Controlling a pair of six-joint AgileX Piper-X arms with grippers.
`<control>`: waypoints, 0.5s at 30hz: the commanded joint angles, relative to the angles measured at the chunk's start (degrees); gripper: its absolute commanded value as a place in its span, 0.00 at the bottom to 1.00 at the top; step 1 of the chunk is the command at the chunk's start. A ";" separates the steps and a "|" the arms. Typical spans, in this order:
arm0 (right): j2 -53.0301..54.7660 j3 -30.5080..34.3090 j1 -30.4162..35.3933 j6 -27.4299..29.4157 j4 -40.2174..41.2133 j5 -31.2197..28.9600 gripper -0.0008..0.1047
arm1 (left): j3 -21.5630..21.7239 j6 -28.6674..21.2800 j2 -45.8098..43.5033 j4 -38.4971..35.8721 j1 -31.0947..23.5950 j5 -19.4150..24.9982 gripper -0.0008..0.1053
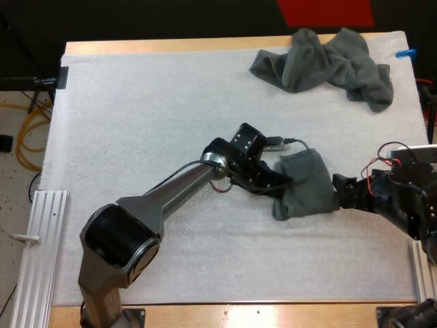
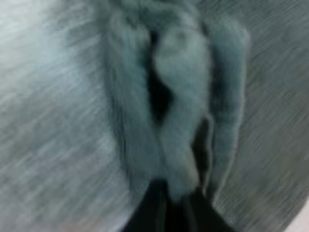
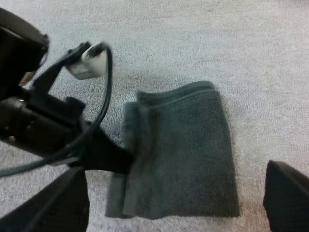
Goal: Pick towel from pile fold and stack
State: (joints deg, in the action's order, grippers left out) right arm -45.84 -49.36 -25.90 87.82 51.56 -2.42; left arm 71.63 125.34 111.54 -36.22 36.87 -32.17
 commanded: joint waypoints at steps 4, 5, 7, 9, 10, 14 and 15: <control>0.29 -0.66 -0.10 0.71 0.10 -0.32 0.69 | 0.28 -7.84 -2.96 -7.04 -3.31 6.73 0.01; 0.29 -0.66 -0.10 0.71 0.10 -0.32 0.69 | 0.28 -8.66 -3.23 -7.45 -3.96 7.17 0.01; 0.29 -0.66 -0.10 0.71 0.10 -0.32 0.69 | 0.28 -11.04 -3.98 -9.05 -6.20 8.28 0.01; 0.29 -0.66 -0.10 0.71 0.10 -0.32 0.69 | 0.28 -12.99 -4.35 -10.74 -8.25 8.45 0.01; 0.29 -0.66 -0.10 0.71 0.10 -0.32 0.69 | 0.28 -14.76 -4.45 -12.27 -9.61 8.57 0.01; 0.29 -0.66 -0.10 0.71 0.10 -0.32 0.69 | 0.28 -21.53 -4.43 -18.64 -13.67 14.93 0.01; 0.29 -0.66 -0.10 0.71 0.10 -0.32 0.69 | 0.28 -23.86 -4.43 -20.73 -14.97 18.56 0.01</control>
State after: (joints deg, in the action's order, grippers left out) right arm -45.84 -49.36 -25.90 87.82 51.56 -2.42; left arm 71.63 102.95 107.68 -55.35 22.13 -15.99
